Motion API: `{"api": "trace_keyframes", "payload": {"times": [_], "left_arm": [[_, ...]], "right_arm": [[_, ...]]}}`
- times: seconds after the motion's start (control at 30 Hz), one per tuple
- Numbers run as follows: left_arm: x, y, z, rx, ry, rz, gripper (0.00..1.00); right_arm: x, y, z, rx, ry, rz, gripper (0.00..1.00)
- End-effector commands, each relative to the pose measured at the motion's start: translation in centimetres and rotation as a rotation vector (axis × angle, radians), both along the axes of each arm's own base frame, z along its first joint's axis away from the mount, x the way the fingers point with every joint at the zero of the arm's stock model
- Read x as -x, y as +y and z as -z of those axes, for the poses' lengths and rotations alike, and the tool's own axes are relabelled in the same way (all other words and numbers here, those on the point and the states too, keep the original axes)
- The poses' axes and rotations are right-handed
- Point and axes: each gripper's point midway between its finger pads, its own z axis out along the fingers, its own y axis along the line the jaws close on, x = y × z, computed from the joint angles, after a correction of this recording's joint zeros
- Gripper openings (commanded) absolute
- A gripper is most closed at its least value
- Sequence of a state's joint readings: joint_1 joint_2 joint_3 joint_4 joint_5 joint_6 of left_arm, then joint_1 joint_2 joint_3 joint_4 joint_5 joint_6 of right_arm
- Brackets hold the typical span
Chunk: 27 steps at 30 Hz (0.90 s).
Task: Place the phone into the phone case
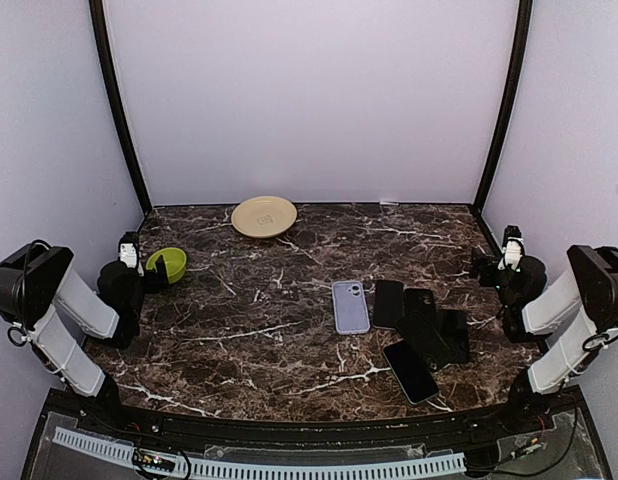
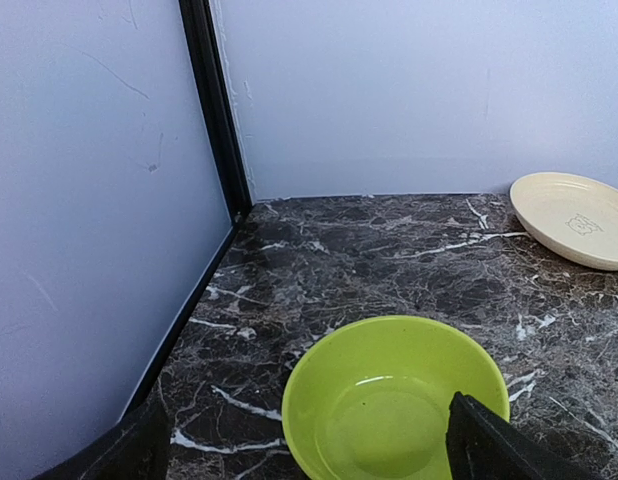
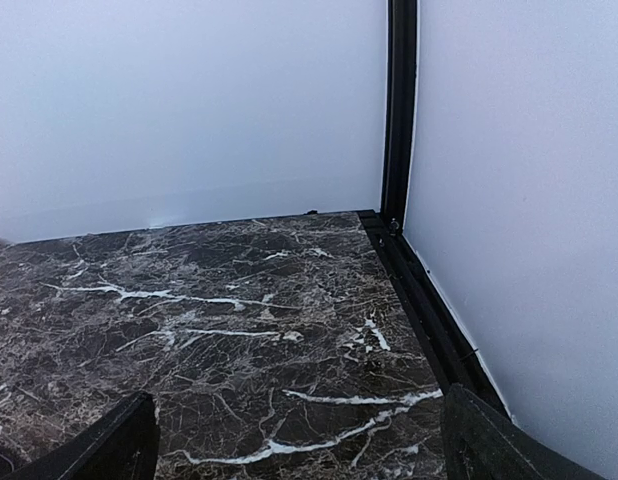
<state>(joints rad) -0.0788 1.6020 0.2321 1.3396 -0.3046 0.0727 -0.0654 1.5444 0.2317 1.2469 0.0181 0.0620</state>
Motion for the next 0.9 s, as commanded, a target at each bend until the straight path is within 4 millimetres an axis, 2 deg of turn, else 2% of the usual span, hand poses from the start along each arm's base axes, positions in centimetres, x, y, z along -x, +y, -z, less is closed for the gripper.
{"api": "trace_keyframes", "payload": {"times": [0.0, 0.23, 0.37, 0.4, 0.47, 0.53, 0.57, 0.6, 0.63, 0.67, 0.7, 0.73, 0.77, 0.87], "left_arm": [[-0.5, 0.0, -0.9, 0.022, -0.025, 0.021, 0.99], [-0.6, -0.3, -1.1, 0.016, -0.03, 0.041, 0.99], [-0.8, -1.5, -1.0, 0.003, -0.015, 0.111, 0.99], [-0.8, -1.5, -1.0, 0.003, -0.016, 0.114, 0.99], [-0.8, -1.2, -1.4, -0.004, -0.031, 0.093, 0.99], [-1.2, -0.2, -2.0, -0.004, 0.0, 0.003, 0.99], [-1.4, 0.0, -3.7, -0.003, -0.013, -0.015, 0.99], [-2.0, -0.1, -3.7, -0.004, 0.048, -0.018, 0.99], [-2.0, -0.3, -5.5, 0.001, 0.017, -0.011, 0.99], [-2.1, -0.8, -6.2, 0.002, 0.01, 0.016, 0.99], [-1.8, -1.0, -7.7, 0.007, -0.023, 0.027, 0.99], [-1.7, -1.5, -7.8, 0.017, -0.004, 0.042, 0.97], [-1.3, -1.6, -9.0, 0.023, -0.024, 0.042, 0.97], [-1.3, -3.2, -10.9, 0.044, 0.016, 0.076, 0.93]], "right_arm": [[-0.4, 0.2, -1.0, 0.007, -0.033, -0.011, 0.99], [-0.4, 0.1, -1.1, 0.004, -0.037, -0.004, 0.99], [-1.0, -3.8, -2.1, -0.063, 0.024, 0.219, 0.99], [-1.3, -4.3, -2.8, -0.074, 0.027, 0.248, 0.99], [-1.7, -4.0, -4.1, -0.105, 0.055, 0.233, 0.99], [-2.3, -1.7, -6.0, -0.16, 0.062, 0.098, 0.95], [-2.5, -0.6, -6.3, -0.187, 0.092, 0.04, 0.91], [-2.8, 0.7, -7.0, -0.225, 0.108, -0.031, 0.86], [-3.1, 1.7, -8.1, -0.259, 0.118, -0.082, 0.8], [-3.3, 2.5, -8.7, -0.29, 0.141, -0.119, 0.75], [-3.5, 3.4, -9.0, -0.308, 0.168, -0.144, 0.7], [-3.5, 4.2, -9.3, -0.317, 0.199, -0.16, 0.66], [-3.6, 4.8, -9.6, -0.311, 0.223, -0.16, 0.63], [-3.3, 9.7, -9.6, -0.229, 0.321, -0.199, 0.58]]}}
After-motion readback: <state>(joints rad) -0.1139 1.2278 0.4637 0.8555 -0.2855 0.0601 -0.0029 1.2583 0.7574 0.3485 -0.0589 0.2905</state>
